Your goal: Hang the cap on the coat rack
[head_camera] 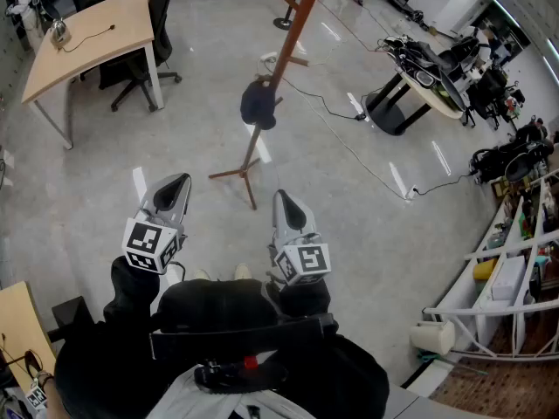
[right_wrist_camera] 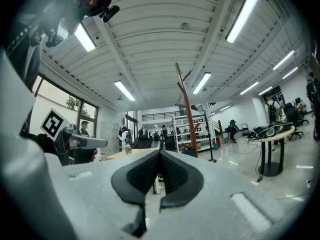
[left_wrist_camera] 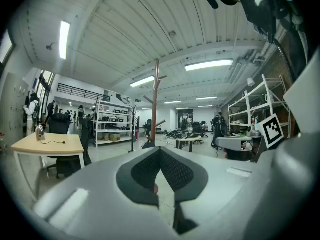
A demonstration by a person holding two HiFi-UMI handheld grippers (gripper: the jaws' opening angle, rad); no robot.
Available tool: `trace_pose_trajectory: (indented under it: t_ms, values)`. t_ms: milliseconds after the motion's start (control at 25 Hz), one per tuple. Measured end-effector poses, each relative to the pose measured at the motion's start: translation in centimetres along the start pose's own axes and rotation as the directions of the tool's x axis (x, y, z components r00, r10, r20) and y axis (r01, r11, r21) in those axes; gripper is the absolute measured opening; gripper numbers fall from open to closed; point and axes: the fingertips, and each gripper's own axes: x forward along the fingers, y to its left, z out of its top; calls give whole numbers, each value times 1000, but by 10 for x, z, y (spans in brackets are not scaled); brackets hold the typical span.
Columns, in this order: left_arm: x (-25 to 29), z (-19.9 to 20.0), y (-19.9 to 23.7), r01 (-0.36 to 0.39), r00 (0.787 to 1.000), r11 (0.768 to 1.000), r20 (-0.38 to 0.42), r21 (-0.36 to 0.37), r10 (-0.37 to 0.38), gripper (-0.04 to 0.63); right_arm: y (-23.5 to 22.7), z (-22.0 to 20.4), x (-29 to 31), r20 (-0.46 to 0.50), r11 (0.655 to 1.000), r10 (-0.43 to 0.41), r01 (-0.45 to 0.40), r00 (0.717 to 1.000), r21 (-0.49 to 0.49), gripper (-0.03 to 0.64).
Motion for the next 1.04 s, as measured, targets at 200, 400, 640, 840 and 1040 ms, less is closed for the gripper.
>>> trace_pose_trajectory:
  t_ms: [200, 400, 640, 840, 1040]
  values:
    - [1, -3, 0, 2, 1000, 1000, -6, -7, -2, 3, 1, -2, 1, 0, 1000, 8, -8, 1000, 17, 2]
    - [-1, -5, 3, -7, 1000, 1000, -15, -11, 6, 3, 2, -4, 2, -7, 1000, 9, -9, 1000, 30, 2]
    - [5, -10, 4, -10, 1000, 1000, -25, -12, 10, 3, -2, -9, 7, -14, 999, 12, -11, 1000, 38, 2]
    - [9, -11, 4, -11, 1000, 1000, -29, -13, 11, 3, -3, -12, 8, -23, 999, 19, -18, 1000, 47, 2]
    - [13, -12, 2, -5, 999, 1000, -34, -19, 5, 3, -8, -13, 9, -26, 998, 9, -7, 1000, 56, 2]
